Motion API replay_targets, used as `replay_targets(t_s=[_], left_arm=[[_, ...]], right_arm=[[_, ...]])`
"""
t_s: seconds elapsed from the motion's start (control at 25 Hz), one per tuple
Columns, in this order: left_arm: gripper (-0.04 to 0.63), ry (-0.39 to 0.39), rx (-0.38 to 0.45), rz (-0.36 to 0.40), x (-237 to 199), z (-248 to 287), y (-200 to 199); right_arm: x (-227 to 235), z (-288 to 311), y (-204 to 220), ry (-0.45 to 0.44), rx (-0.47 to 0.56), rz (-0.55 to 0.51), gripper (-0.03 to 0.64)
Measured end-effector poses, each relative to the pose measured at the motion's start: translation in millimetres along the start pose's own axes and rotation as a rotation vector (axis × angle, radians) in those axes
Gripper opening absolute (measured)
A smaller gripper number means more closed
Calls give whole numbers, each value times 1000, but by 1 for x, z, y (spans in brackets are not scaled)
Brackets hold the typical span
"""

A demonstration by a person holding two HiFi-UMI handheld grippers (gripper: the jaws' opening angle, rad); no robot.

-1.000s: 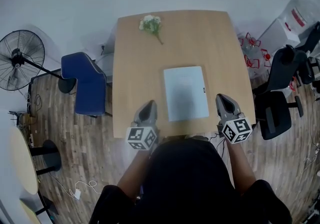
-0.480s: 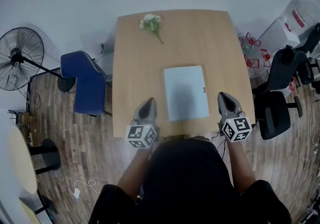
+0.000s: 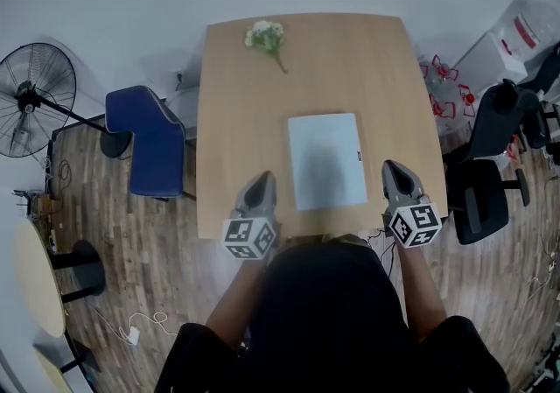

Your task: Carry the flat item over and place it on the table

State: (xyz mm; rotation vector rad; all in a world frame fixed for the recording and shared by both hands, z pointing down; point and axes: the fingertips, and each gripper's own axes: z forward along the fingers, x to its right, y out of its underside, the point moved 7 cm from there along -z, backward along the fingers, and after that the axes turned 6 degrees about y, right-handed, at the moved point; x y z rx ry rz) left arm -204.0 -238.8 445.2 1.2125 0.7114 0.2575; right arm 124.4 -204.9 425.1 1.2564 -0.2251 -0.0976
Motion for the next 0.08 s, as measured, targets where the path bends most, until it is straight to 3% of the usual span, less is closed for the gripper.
replay_targets(t_s=[0.08], left_arm=[[0,3,-1,-4,-2,2,-1]], right_arm=[[0,3,-1,2,2,0,2]])
